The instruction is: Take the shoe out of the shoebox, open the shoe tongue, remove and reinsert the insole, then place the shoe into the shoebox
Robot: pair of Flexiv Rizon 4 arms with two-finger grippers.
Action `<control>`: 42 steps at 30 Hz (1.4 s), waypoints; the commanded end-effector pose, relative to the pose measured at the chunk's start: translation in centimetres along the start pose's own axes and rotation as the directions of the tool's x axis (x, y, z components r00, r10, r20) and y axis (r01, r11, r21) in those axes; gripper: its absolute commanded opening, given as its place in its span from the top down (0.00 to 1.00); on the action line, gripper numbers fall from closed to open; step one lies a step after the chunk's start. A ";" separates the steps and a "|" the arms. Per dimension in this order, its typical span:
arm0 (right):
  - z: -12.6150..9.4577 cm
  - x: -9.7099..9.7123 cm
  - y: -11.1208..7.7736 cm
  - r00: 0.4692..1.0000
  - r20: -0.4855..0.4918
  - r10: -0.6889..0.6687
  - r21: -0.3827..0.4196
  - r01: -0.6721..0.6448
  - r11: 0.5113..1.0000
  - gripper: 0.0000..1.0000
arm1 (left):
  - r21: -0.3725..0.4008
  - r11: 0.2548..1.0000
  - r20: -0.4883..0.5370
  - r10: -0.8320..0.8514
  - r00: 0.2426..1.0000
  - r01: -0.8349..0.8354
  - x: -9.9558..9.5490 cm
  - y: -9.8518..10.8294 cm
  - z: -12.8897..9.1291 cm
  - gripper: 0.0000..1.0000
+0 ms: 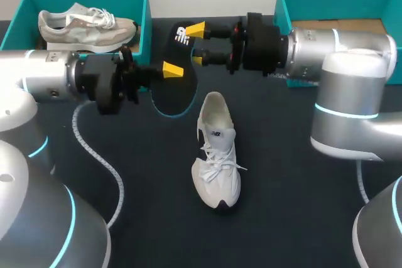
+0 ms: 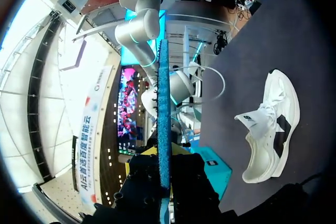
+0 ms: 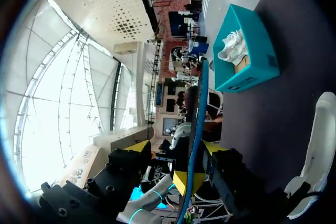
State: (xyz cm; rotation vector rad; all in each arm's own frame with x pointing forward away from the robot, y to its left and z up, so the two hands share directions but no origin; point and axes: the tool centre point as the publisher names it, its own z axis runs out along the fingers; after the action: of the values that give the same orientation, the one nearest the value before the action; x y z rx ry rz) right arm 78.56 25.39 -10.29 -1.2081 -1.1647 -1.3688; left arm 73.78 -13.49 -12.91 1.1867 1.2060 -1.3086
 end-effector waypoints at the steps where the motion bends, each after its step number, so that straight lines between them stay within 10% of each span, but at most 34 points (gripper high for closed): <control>1: -3.5 0.6 -1.4 1.000 0.024 -0.010 0.020 0.010 1.000 0.00 | 0.004 1.000 -0.016 0.002 1.000 -0.002 -0.5 -0.5 -1.8 1.00; 21: -11.2 1.1 -3.7 0.995 0.090 0.051 0.127 -0.062 0.990 0.00 | 0.001 0.999 -0.044 0.035 0.998 -0.035 -1.5 -1.2 -3.9 1.00; 42: -10.4 0.2 -3.1 0.977 0.205 0.061 0.094 -0.082 0.992 0.00 | -0.005 1.000 -0.021 0.028 0.999 -0.028 -1.9 -1.1 -2.9 1.00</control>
State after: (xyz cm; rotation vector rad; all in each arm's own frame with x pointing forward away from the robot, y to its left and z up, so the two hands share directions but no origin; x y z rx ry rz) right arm 75.01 14.88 -11.30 -1.3029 -1.2999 -1.1386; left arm 72.90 -10.24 -11.02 1.2142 1.2058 -1.2746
